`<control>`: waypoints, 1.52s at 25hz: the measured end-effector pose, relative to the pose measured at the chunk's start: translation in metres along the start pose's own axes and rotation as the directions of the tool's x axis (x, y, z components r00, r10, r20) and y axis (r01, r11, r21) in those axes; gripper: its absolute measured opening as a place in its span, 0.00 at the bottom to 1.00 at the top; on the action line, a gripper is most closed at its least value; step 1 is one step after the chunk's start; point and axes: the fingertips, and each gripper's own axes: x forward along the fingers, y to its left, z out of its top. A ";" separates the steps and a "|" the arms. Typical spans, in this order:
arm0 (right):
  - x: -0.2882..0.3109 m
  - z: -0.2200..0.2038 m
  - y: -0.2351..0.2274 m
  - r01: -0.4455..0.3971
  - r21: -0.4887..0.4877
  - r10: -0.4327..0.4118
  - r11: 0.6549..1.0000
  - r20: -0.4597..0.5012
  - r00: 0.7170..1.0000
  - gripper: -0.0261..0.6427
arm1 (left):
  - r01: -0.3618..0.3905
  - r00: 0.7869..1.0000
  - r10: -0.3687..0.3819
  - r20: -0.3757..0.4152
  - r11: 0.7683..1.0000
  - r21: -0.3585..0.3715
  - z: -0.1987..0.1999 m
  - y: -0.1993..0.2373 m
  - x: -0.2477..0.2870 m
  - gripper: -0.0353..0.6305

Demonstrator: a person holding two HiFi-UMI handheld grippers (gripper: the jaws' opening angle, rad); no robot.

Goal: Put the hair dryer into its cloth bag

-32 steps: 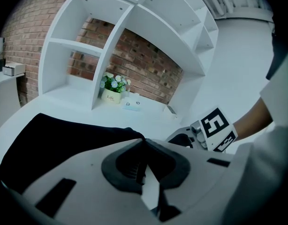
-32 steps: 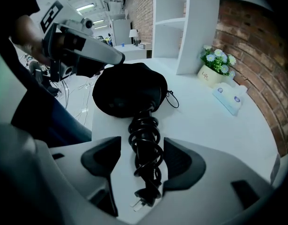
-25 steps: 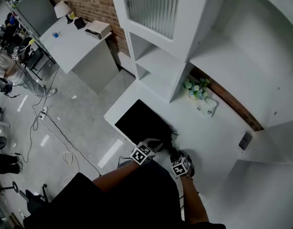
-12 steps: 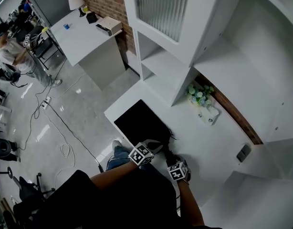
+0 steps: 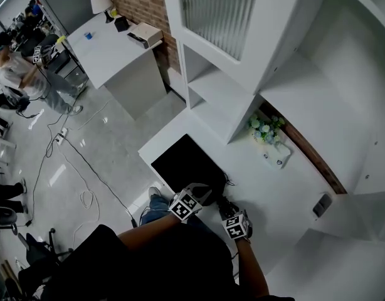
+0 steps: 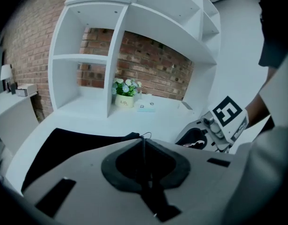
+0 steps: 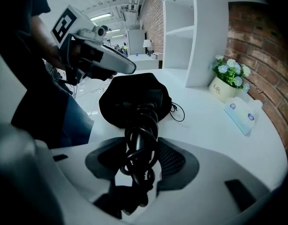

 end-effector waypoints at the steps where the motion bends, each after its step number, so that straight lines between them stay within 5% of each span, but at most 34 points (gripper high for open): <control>1: 0.000 -0.001 0.000 -0.001 0.003 0.001 1.000 -0.001 1.000 0.37 | -0.020 1.000 0.020 -0.004 1.000 0.011 -0.001 0.006 -0.001 0.10; 4: 0.001 -0.004 0.000 0.001 0.008 -0.001 1.000 -0.002 1.000 0.37 | -0.021 0.999 0.021 -0.042 1.000 0.010 -0.009 0.014 0.004 0.11; 7: 0.001 -0.003 0.001 0.001 0.005 -0.001 1.000 0.006 1.000 0.37 | -0.005 0.996 0.005 -0.090 1.000 -0.004 -0.024 0.014 0.014 0.23; 13: 0.000 -0.002 0.000 -0.003 0.004 0.003 1.000 0.008 1.000 0.37 | -0.023 0.992 0.016 -0.126 0.999 -0.049 -0.031 0.017 0.020 0.24; 19: -0.002 0.003 0.000 -0.001 -0.003 0.001 1.000 0.008 1.000 0.37 | -0.008 0.993 -0.002 -0.118 0.996 -0.086 -0.031 0.017 0.019 0.11; 28: -0.002 0.016 0.000 0.009 -0.025 -0.008 1.000 0.038 0.999 0.36 | 0.060 0.998 -0.062 -0.019 0.993 -0.104 -0.016 -0.007 0.008 0.10; 38: 0.021 0.043 0.010 -0.014 -0.040 0.016 0.999 0.050 0.999 0.37 | 0.067 0.998 -0.067 0.007 0.992 -0.103 -0.014 -0.017 0.000 0.10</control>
